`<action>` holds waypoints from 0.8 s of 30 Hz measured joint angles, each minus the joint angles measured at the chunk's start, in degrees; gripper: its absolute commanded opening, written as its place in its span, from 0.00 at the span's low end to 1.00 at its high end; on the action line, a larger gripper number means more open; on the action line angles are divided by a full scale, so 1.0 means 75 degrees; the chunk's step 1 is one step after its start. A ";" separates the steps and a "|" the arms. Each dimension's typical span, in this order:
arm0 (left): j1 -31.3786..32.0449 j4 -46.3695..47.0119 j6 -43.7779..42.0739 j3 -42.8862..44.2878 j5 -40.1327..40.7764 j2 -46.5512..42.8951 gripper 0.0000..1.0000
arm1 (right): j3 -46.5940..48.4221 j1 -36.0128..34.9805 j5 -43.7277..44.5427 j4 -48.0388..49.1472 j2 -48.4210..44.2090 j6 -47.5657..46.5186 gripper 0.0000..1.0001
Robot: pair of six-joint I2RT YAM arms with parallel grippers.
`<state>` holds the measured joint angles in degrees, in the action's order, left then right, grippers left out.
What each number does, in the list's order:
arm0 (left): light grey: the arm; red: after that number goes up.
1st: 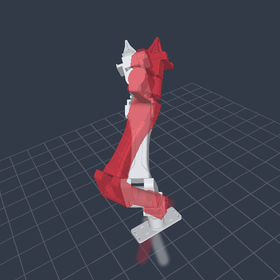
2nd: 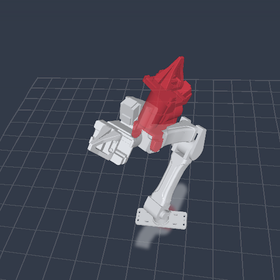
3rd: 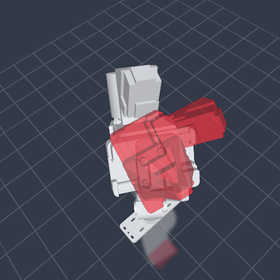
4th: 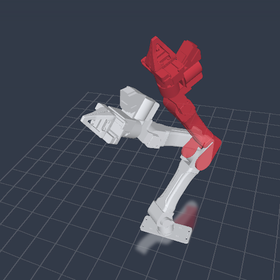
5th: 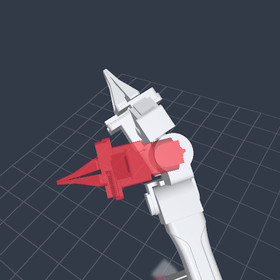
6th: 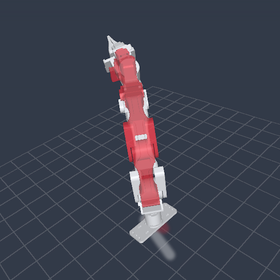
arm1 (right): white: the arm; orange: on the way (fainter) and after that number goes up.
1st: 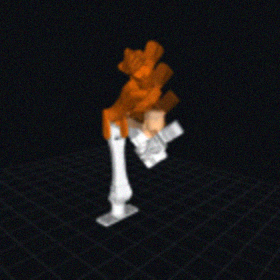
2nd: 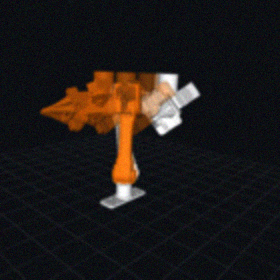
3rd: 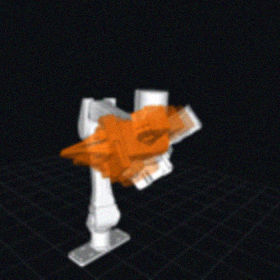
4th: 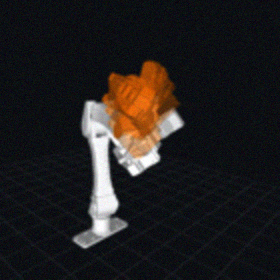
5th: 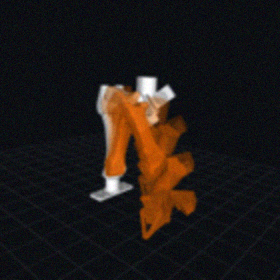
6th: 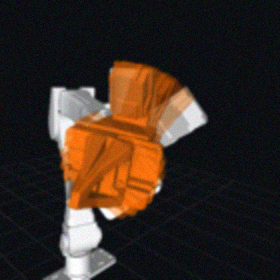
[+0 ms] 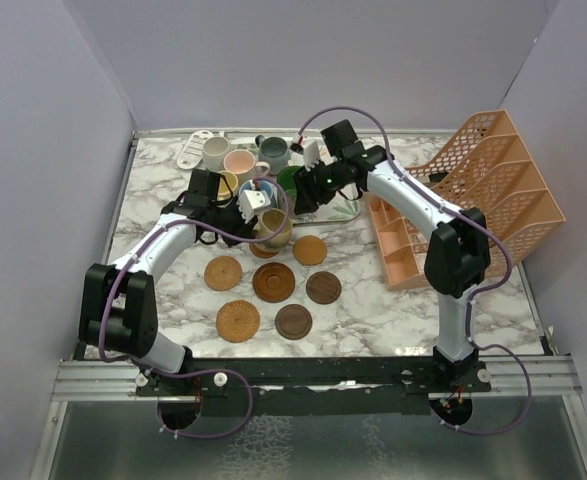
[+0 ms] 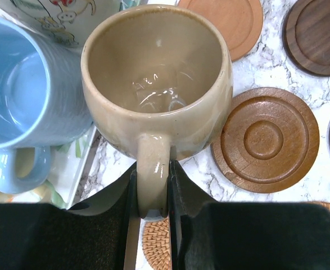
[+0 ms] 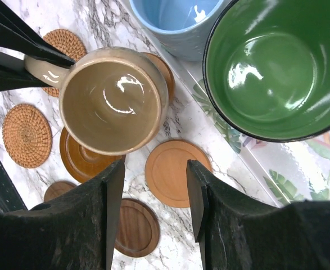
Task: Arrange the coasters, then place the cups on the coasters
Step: Place the cup on the coaster.
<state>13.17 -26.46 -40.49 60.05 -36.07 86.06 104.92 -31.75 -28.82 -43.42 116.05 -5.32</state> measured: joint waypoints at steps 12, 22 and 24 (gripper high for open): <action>-0.0388 0.1253 0.0364 -0.1131 -0.0376 -0.0513 0.00 | -0.0411 0.0315 -0.0207 0.0079 -0.0758 -0.0131 0.49; -0.0414 0.1897 0.0568 -0.1454 -0.0437 -0.0548 0.00 | -0.0673 0.0315 -0.0207 0.0085 -0.0804 -0.0224 0.49; -0.0414 0.2011 0.0632 -0.1527 -0.0443 -0.0548 0.00 | -0.0673 0.0315 -0.0207 0.0085 -0.0807 -0.0254 0.49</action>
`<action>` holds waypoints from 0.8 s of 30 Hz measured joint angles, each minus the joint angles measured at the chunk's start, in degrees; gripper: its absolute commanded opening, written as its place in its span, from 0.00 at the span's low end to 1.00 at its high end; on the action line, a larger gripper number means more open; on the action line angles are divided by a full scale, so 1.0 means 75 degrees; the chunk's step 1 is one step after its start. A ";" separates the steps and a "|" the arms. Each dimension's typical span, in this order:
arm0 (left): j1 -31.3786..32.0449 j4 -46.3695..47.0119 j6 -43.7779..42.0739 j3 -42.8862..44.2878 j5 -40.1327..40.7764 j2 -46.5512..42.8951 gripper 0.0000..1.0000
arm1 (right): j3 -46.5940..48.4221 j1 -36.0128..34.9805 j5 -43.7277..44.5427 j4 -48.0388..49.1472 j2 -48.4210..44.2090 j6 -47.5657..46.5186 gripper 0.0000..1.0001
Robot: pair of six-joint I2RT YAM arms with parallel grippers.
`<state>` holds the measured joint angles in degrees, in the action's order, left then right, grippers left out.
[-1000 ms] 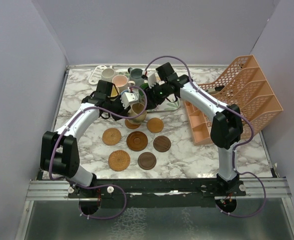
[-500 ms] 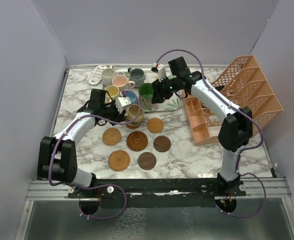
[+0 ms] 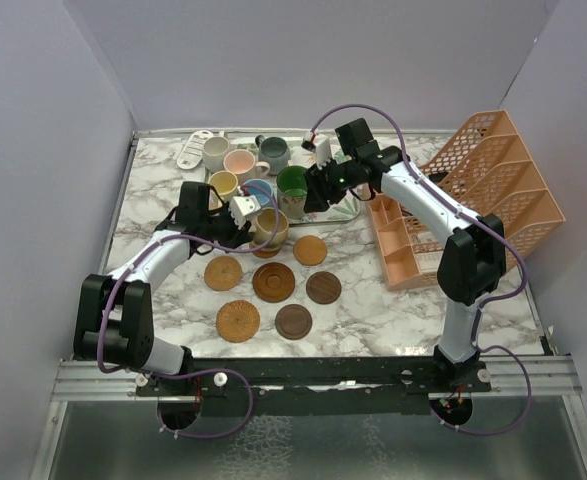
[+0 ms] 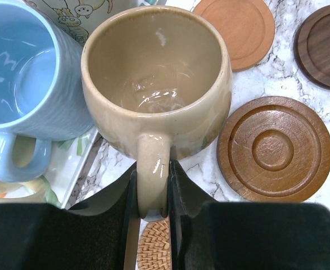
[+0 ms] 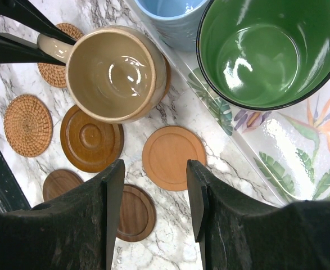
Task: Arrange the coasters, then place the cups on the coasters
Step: Place the cup on the coaster.
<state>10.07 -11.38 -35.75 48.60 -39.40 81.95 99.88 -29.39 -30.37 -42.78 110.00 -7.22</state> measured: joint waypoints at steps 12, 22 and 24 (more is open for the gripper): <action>0.0000 0.0548 0.0291 -0.0484 0.0003 -0.0041 0.00 | -0.0163 0.0000 0.0000 0.0052 -0.0055 -0.0038 0.49; 0.0000 0.0944 0.0382 -0.0726 0.0009 -0.0096 0.00 | -0.0227 0.0000 -0.0003 0.0061 -0.0073 -0.0082 0.48; 0.0000 0.0973 0.0373 -0.0793 0.0012 -0.0152 0.00 | -0.0227 0.0000 -0.0003 0.0064 -0.0073 -0.0082 0.48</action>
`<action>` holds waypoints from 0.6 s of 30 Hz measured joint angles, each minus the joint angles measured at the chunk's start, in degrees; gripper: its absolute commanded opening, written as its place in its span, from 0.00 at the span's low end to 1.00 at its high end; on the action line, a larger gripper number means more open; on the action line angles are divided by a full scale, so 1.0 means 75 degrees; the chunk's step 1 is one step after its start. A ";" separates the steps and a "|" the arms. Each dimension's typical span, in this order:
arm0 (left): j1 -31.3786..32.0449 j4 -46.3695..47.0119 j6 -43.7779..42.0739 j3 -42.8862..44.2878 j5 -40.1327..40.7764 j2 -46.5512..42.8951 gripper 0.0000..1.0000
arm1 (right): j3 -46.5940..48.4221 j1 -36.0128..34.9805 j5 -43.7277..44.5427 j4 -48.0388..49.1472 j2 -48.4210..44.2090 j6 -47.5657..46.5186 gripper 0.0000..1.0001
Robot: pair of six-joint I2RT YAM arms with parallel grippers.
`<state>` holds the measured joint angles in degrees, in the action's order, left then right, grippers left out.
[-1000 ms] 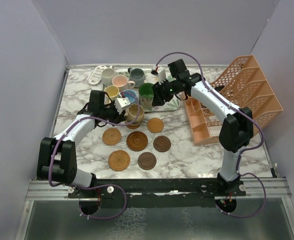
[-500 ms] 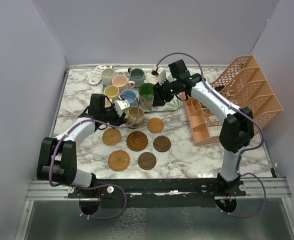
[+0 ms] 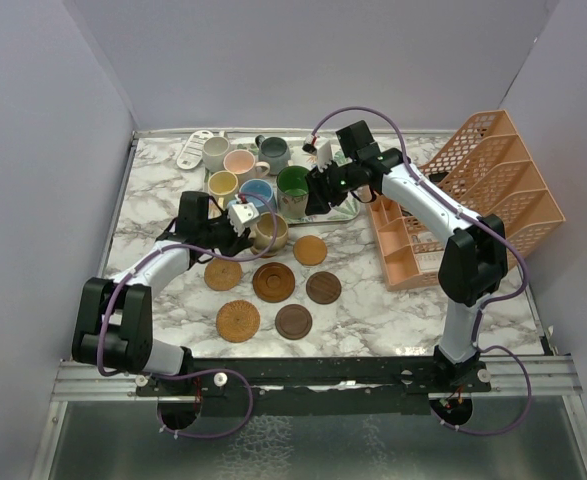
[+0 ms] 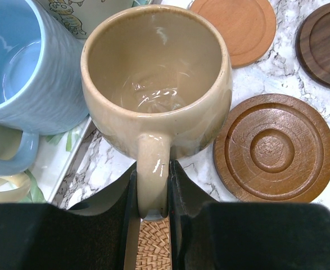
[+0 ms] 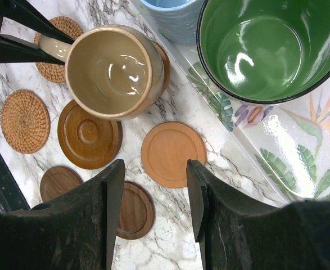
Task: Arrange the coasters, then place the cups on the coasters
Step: Place the cup on the coaster.
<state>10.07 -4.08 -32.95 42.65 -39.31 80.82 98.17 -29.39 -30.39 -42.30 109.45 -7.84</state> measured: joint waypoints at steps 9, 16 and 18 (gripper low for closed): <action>0.0000 0.0079 -0.0289 -0.0195 0.0015 -0.0134 0.16 | 0.0000 0.0000 0.0000 0.0000 0.0000 -0.0006 0.48; -0.0020 0.0085 -0.0356 -0.0239 0.0087 -0.0134 0.24 | 0.0000 0.0000 -0.0003 0.0000 0.0000 -0.0052 0.48; -0.0029 0.0076 -0.0367 -0.0248 0.0140 -0.0137 0.26 | -0.0026 0.0000 -0.0003 0.0017 -0.0009 -0.0061 0.47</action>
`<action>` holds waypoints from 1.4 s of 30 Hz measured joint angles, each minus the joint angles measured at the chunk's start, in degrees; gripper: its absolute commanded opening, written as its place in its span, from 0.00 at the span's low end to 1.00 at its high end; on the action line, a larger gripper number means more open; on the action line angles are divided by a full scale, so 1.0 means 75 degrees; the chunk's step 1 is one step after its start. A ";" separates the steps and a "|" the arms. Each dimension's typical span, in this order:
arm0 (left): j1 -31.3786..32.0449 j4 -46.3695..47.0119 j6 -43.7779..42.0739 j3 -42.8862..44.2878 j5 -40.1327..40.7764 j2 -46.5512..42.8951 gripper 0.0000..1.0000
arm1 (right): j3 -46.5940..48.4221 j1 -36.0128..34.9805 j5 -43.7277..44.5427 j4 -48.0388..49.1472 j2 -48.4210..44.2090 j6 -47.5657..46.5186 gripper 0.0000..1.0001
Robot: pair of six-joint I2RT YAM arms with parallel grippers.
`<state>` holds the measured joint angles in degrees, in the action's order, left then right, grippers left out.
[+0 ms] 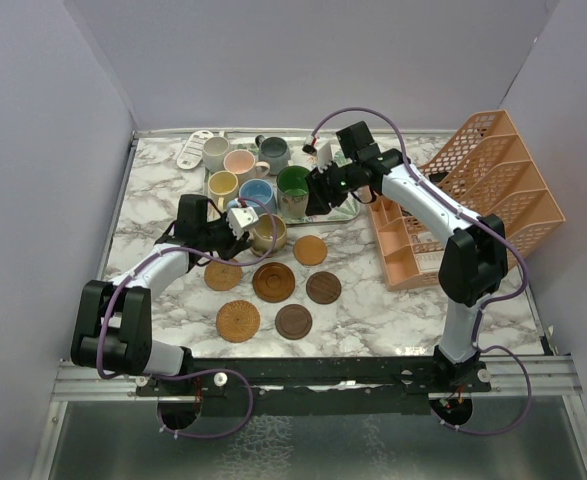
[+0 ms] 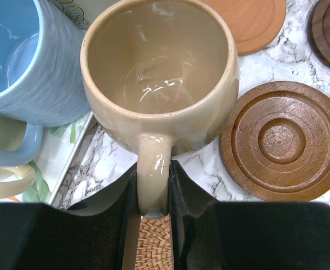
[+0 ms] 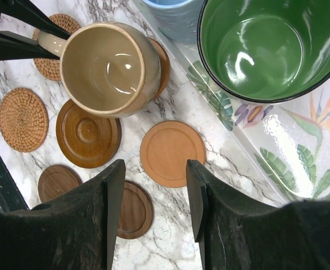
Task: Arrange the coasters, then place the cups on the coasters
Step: Place the cup on the coaster.
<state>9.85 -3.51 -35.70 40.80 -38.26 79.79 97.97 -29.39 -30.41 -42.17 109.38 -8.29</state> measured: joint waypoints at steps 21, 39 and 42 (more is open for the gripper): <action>-0.0006 -0.0256 -0.0114 -0.0038 0.0245 0.0105 0.46 | -0.0204 0.0000 0.0009 0.0023 -0.0119 -0.0146 0.48; -0.0050 -0.2920 0.0012 0.2873 0.0968 -0.0493 0.64 | -0.0557 0.0213 0.0723 0.0181 -0.0720 -0.0679 0.55; -0.0195 -0.2970 0.0431 0.3596 0.1463 -0.0329 0.67 | -0.0874 0.0533 0.0673 0.0268 -0.1113 -0.0685 0.55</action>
<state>8.38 -25.78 -32.47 67.77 -27.29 77.32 91.42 -25.39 -25.36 -40.16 101.03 -13.43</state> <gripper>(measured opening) 0.644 0.545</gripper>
